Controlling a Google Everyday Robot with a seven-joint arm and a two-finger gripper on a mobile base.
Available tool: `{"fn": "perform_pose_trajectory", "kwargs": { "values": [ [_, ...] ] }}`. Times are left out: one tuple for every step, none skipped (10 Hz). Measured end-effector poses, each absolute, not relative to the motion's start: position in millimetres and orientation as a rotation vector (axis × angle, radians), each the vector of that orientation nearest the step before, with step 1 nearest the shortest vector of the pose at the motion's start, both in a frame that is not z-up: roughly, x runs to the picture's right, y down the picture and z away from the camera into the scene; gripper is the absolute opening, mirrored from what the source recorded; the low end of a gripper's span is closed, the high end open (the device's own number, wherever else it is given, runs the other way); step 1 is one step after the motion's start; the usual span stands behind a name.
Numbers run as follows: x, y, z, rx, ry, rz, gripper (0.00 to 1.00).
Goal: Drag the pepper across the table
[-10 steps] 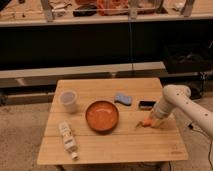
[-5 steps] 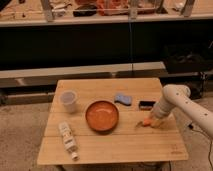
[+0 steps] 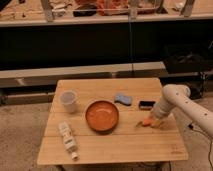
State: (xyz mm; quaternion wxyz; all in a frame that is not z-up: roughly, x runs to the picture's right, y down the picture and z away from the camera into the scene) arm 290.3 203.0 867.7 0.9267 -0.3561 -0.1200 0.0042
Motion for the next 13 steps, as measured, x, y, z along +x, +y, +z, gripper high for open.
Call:
{"fn": "perform_pose_trajectory", "kwargs": {
  "values": [
    [290.3, 202.9, 867.8, -0.730, -0.246, 0.008, 0.00],
    [290.2, 202.9, 867.6, -0.730, -0.246, 0.009, 0.00],
    [290.3, 202.6, 867.3, -0.731, -0.246, 0.008, 0.00],
    [290.3, 202.6, 867.2, -0.731, -0.246, 0.008, 0.00],
    [289.0, 202.7, 867.7, -0.731, -0.246, 0.000, 0.00],
    [288.0, 202.5, 868.7, -0.731, -0.243, -0.014, 0.00],
    [287.9, 202.0, 868.0, -0.731, -0.244, -0.014, 0.00],
    [287.9, 201.7, 867.4, -0.732, -0.245, -0.014, 0.00],
    [287.7, 201.6, 867.3, -0.732, -0.246, -0.013, 0.00],
    [287.2, 201.0, 868.4, -0.732, -0.247, -0.019, 0.00],
    [286.5, 200.0, 870.1, -0.731, -0.248, -0.026, 0.00],
    [285.9, 199.3, 871.4, -0.731, -0.249, -0.031, 0.00],
    [286.6, 199.3, 871.3, -0.731, -0.247, -0.032, 0.00]
  ]
}}
